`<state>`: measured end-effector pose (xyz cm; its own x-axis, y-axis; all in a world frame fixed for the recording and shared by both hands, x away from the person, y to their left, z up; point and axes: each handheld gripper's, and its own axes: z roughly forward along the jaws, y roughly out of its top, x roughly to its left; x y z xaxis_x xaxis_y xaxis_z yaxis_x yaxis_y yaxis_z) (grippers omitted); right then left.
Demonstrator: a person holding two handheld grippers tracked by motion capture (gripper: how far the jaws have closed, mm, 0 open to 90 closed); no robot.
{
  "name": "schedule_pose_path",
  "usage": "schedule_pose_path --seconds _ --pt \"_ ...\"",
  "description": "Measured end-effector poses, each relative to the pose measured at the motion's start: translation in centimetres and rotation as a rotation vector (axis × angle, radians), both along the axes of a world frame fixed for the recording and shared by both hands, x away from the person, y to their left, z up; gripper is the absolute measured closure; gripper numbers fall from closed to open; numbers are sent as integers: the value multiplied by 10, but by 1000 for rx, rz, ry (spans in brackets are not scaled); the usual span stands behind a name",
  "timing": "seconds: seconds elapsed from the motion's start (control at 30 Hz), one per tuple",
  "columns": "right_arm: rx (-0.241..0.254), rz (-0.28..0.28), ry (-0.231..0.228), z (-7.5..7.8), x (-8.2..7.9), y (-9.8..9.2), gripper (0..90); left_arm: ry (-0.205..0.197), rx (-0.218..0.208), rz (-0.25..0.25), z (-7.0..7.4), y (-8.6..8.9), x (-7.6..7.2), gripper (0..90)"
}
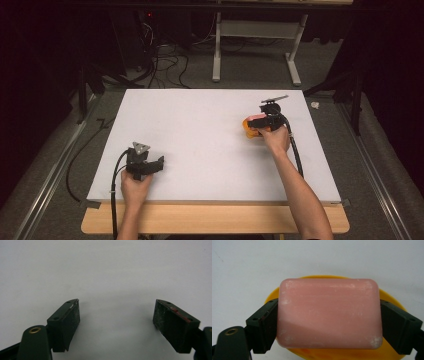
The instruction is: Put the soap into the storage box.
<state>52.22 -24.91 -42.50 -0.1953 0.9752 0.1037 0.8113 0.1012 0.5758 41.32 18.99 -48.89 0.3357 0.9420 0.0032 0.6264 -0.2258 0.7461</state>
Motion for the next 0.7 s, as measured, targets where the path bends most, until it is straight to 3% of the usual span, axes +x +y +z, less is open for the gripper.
schedule_pose_path --seconds 0.17,0.7 --pt "2 -13 43 -11 2 0 137 1 0 0 0 0 0 219" --pt "15 -30 -8 -6 -1 -2 130 1 0 0 0 0 0 219"
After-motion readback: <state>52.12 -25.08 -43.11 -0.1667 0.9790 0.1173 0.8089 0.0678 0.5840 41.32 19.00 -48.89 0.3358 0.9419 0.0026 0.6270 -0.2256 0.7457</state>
